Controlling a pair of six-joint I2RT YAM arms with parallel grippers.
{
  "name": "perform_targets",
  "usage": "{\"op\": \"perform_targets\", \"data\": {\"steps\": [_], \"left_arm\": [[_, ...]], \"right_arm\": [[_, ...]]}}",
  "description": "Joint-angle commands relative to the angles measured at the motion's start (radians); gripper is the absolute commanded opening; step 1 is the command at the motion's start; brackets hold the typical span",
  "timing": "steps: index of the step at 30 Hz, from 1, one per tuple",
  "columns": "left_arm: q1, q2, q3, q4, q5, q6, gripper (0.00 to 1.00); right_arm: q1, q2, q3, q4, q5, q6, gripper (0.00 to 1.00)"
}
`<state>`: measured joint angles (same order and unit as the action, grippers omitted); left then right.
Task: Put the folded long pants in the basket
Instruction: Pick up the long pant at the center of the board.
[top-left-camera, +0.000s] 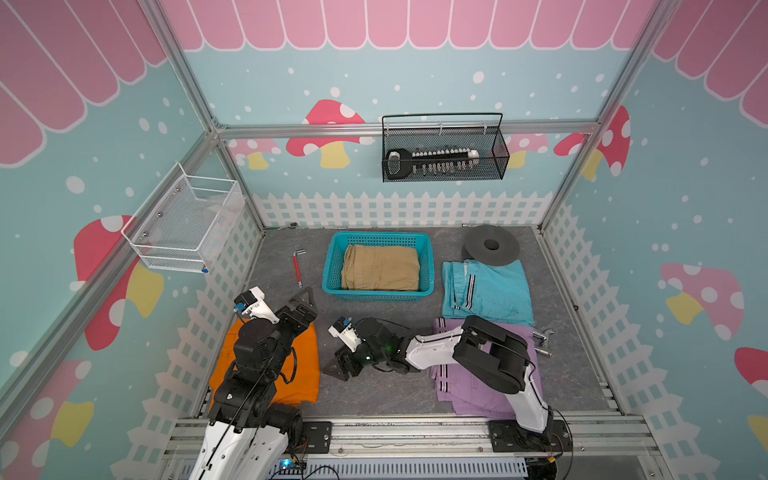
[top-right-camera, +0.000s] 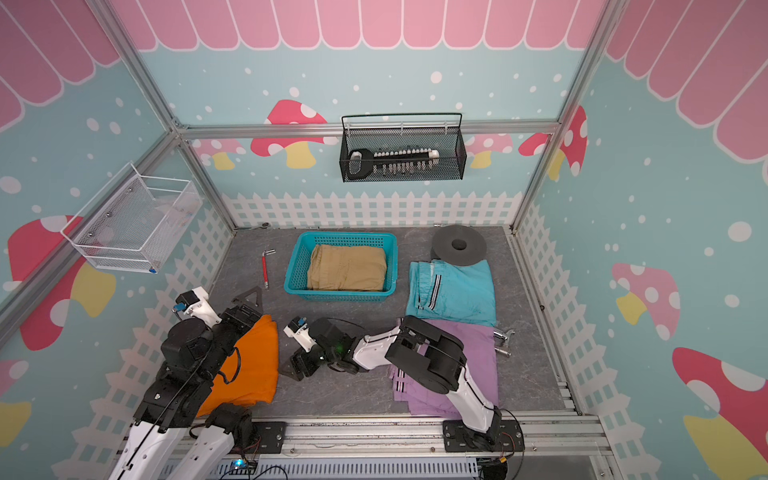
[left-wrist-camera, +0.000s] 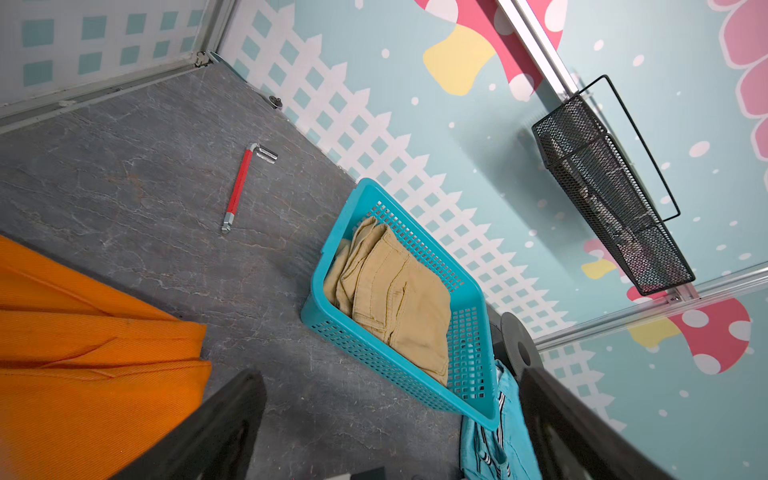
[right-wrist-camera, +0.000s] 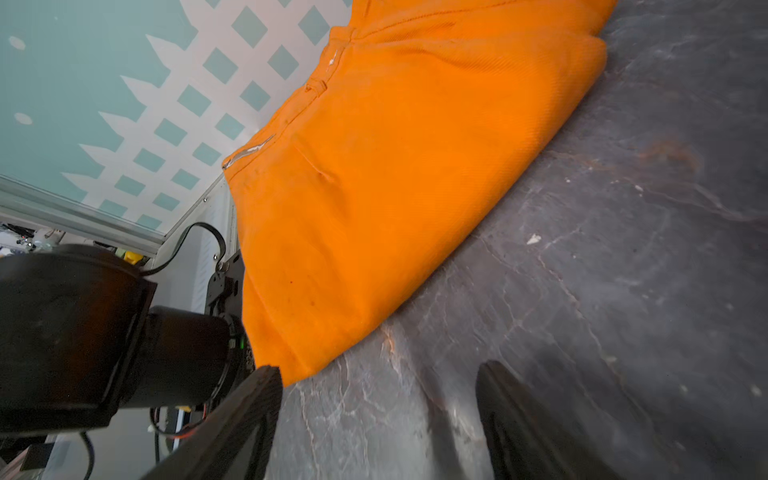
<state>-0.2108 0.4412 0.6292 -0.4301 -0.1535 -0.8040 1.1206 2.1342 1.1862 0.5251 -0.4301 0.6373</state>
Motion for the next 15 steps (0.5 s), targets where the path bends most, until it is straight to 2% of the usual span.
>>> {"op": "perform_targets", "data": {"steps": [1, 15], "left_arm": [[0.005, -0.006, 0.007, -0.045, -0.045, -0.026, 0.99], [0.005, 0.000, 0.010, -0.045, -0.028, -0.025, 0.99]], "right_arm": [[0.010, 0.043, 0.070, -0.013, -0.020, 0.020, 0.79], [0.015, 0.245, 0.324, -0.171, -0.011, 0.046, 0.79]]}}
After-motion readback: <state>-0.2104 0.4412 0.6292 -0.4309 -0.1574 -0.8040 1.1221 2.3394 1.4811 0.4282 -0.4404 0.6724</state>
